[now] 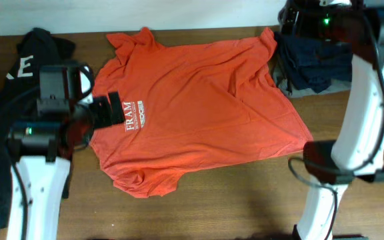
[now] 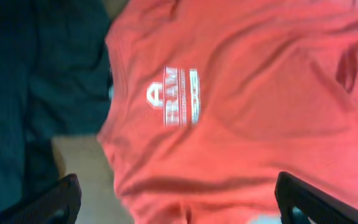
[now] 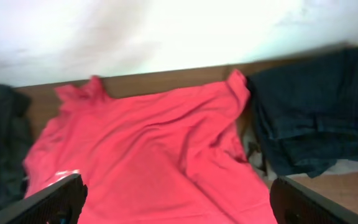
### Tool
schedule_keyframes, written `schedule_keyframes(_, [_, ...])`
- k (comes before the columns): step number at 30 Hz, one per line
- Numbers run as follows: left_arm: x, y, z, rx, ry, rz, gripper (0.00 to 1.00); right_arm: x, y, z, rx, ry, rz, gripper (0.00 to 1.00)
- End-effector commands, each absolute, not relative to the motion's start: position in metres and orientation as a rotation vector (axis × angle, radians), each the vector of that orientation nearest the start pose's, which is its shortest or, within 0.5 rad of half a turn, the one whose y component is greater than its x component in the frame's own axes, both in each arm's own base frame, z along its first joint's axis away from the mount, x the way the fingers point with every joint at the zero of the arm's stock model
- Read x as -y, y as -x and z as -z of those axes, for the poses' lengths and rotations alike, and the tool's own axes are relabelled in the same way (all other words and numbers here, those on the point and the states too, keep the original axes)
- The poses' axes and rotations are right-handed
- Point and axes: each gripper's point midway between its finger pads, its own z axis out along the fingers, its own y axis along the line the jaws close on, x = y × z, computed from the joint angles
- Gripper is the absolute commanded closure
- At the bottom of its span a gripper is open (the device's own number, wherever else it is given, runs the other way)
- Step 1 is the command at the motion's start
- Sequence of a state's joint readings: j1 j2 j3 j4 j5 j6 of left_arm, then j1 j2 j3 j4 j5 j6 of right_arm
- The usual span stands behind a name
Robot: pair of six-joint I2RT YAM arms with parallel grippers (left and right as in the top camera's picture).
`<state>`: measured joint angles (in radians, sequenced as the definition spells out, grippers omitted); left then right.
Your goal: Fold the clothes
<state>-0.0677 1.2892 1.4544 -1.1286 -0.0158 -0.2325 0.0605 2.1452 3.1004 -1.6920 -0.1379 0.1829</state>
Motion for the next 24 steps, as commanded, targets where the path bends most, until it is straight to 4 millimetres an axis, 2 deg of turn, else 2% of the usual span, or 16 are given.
schedule_keyframes(1, [0.007,-0.292,-0.274,-2.521,0.385,0.044,0.01,-0.058,-0.396,-0.432,-2.285,-0.059,-0.229,0.02])
schedule_keyframes(5, [0.005,-0.266,-0.260,-2.612,0.509,0.039,0.01,-0.044,-0.373,-0.409,-2.402,-0.179,-0.137,0.01])
schedule_keyframes(6, [0.004,-0.258,-0.249,-2.659,0.541,0.026,0.01,-0.035,-0.362,-0.389,-2.481,-0.246,-0.097,0.01])
schedule_keyframes(8, [0.006,-0.249,-0.231,-2.719,0.574,0.031,0.01,-0.027,-0.351,-0.363,-2.574,-0.312,-0.076,0.01])
schedule_keyframes(11, [0.029,-0.240,-0.194,-2.824,0.535,0.137,0.01,-0.014,-0.337,-0.314,-2.735,-0.410,-0.025,0.01])
schedule_keyframes(13, [0.044,-0.234,-0.167,-2.883,0.489,0.181,0.01,-0.009,-0.333,-0.285,-2.821,-0.442,0.002,0.01])
schedule_keyframes(16, [0.055,-0.219,-0.129,-2.954,0.474,0.164,0.00,-0.006,-0.338,-0.246,-2.887,-0.465,0.018,0.01])
schedule_keyframes(18, [0.062,-0.209,-0.112,-2.994,0.480,0.171,0.01,-0.005,-0.340,-0.226,-2.910,-0.468,0.022,0.01])
schedule_keyframes(20, [0.075,-0.197,-0.097,-3.042,0.439,0.208,0.02,-0.005,-0.343,-0.210,-2.922,-0.469,0.026,0.01])
schedule_keyframes(24, [0.088,-0.175,-0.081,-3.109,0.385,0.178,0.02,-0.011,-0.347,-0.192,-2.930,-0.466,-0.016,0.01])
